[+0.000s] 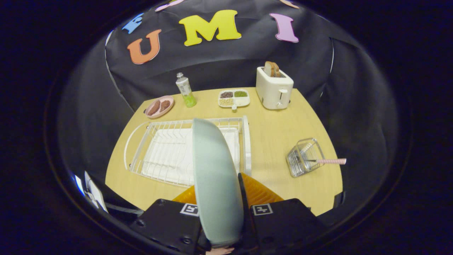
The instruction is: Take the plate from the dish rack, then take the spoon from the basket and place it into the plate.
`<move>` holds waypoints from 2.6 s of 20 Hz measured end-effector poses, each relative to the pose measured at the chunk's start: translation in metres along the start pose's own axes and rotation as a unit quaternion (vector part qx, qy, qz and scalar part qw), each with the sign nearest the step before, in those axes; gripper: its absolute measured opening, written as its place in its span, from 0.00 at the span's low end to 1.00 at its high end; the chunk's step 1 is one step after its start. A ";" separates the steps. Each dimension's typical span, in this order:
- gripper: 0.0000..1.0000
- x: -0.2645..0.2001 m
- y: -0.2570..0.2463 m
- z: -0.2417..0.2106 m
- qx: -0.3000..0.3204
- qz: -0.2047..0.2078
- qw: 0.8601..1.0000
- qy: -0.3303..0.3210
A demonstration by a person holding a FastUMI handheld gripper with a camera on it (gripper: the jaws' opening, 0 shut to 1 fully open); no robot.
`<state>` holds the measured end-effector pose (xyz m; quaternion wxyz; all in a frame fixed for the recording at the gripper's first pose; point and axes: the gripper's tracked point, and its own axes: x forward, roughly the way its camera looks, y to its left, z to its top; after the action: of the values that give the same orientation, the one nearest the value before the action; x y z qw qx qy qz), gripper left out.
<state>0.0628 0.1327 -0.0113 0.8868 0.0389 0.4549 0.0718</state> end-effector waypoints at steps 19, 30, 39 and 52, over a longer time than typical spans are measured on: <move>0.47 0.093 -0.019 -0.144 0.261 0.179 0.944 0.088; 0.79 0.074 -0.047 -0.145 0.169 0.197 0.966 0.006; 0.90 0.004 -0.156 -0.082 0.031 0.074 0.958 -0.274; 0.93 0.057 -0.249 -0.005 0.027 0.054 0.950 -0.305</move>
<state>0.1145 -0.1041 -0.0939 0.9768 0.1069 0.1613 0.0918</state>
